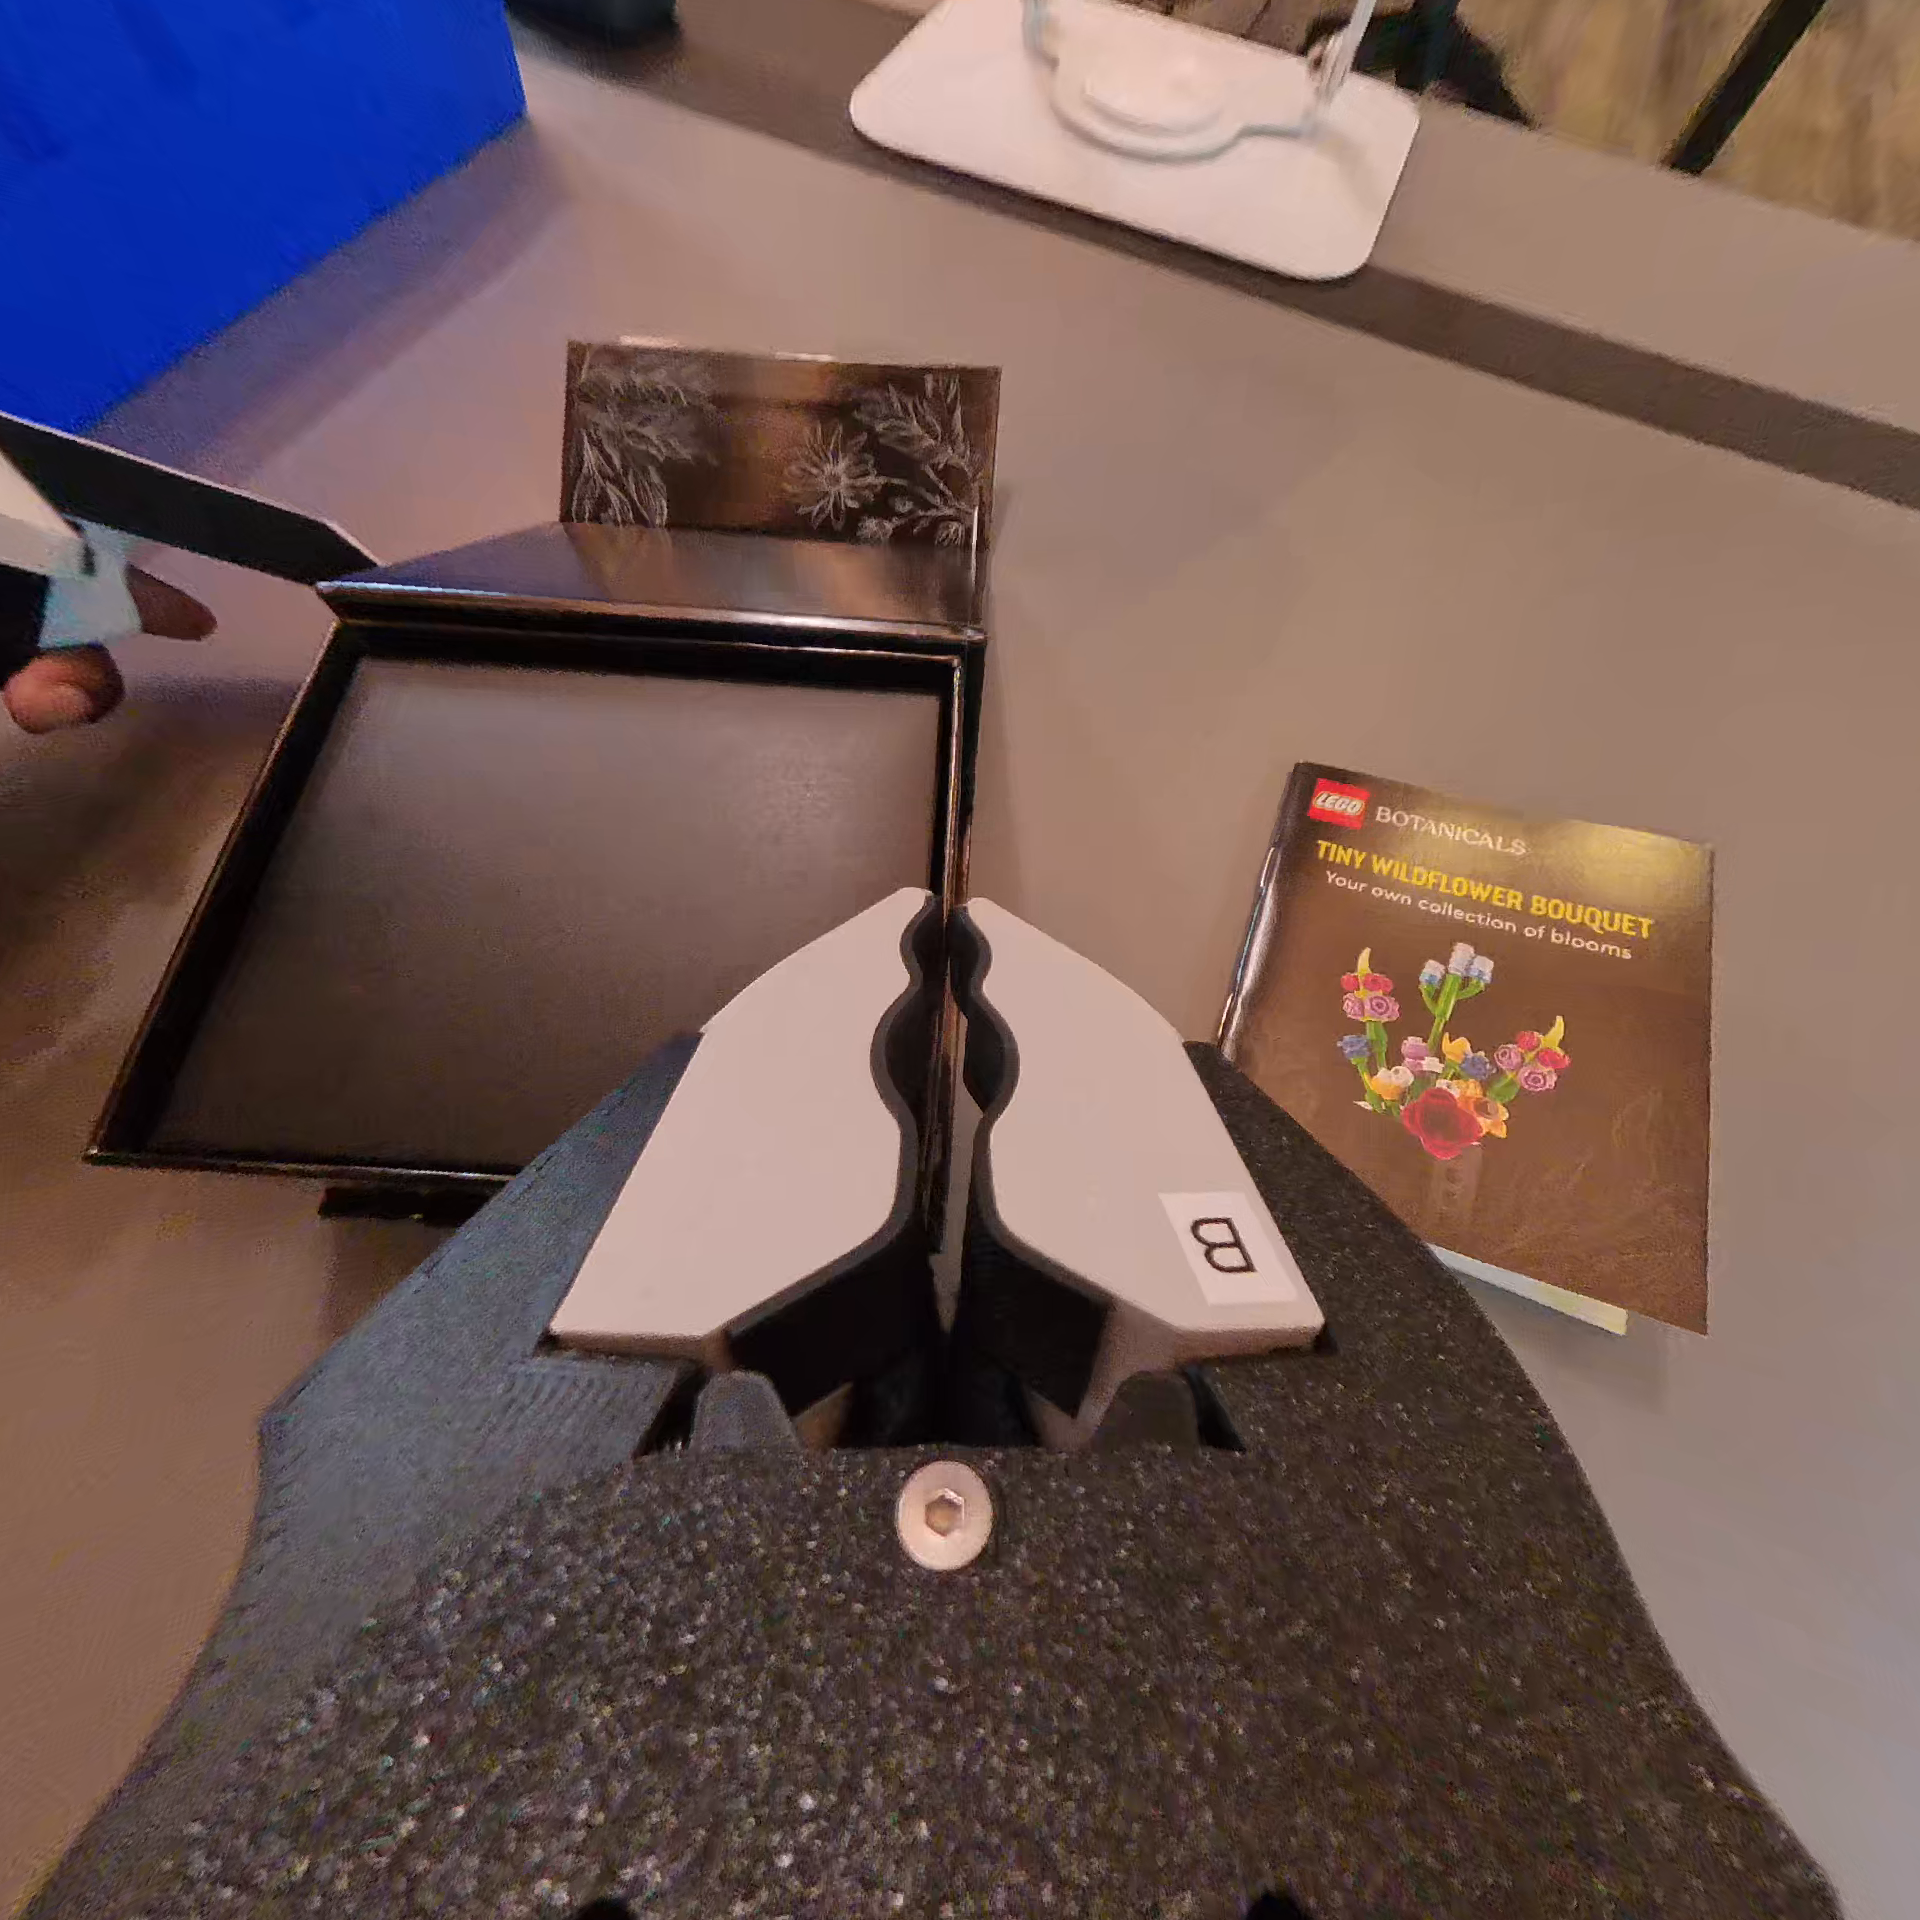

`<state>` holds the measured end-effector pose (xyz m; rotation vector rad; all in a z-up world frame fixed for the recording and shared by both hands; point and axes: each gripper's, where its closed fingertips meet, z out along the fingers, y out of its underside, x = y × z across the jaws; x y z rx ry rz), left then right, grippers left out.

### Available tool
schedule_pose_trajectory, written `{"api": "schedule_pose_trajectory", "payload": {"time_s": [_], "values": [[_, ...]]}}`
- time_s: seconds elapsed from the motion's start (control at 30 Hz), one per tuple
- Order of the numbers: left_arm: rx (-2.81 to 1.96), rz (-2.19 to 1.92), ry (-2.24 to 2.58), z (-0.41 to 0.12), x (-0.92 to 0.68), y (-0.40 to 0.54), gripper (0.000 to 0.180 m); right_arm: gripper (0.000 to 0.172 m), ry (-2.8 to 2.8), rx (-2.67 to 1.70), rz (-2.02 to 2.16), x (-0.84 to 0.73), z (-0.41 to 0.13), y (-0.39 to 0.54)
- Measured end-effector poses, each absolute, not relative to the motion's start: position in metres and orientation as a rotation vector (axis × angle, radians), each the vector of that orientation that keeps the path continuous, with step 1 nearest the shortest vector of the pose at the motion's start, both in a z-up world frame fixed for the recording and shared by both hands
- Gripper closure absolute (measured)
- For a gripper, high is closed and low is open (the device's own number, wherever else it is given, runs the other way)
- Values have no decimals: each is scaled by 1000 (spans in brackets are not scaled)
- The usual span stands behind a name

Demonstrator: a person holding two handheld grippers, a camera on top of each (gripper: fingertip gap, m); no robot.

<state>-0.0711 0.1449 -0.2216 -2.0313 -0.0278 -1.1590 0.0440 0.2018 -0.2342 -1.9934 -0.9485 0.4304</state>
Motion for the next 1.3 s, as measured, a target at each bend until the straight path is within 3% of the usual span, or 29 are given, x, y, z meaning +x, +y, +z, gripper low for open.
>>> {"api": "schedule_pose_trajectory", "payload": {"time_s": [0.17, 0.23, 0.27, 0.37, 0.4, 0.67, 0.7, 0.83, 0.93, 1.1, 1.2, 1.3], "values": [[-2064, -1397, -39, -223, -43, 139, 84, 171, -936, -1852, 429, 45, -219, 202], [-2002, -1399, -54, -218, -44, 151, 94, 171, -943, -1826, 450, 45, -217, 200], [-1981, -1387, -66, -219, -46, 158, 103, 171, -942, -1822, 457, 45, -217, 200], [-1872, -1546, -159, -216, -47, 166, 160, 170, -931, -1827, 493, 47, -220, 201], [-1769, -1615, -204, -208, -49, 168, 166, 170, -936, -1822, 503, 46, -219, 200], [-1634, -1495, -22, -173, -57, 166, 178, 168, -929, -1792, 744, 37, -209, 190], [-1623, -1517, -9, -171, -58, 165, 178, 163, -931, -1791, 828, 36, -205, 189], [-1608, -1525, 67, -163, -57, 161, 178, 113, -927, -1735, 1208, 36, -175, 192], [-1628, -1512, 162, -160, -51, 156, 178, 104, -1019, -1724, 1403, 31, -161, 199], [-1655, -1487, 268, -157, -42, 153, 178, 126, -1199, -1678, 1549, 3, -151, 209], [-1658, -1444, 308, -156, -42, 152, 178, 164, -1313, -1603, 1680, -4, -147, 201], [-1582, -1429, 322, -148, -45, 147, 175, 170, -1332, -1378, 1777, -5, -129, 186]]}}
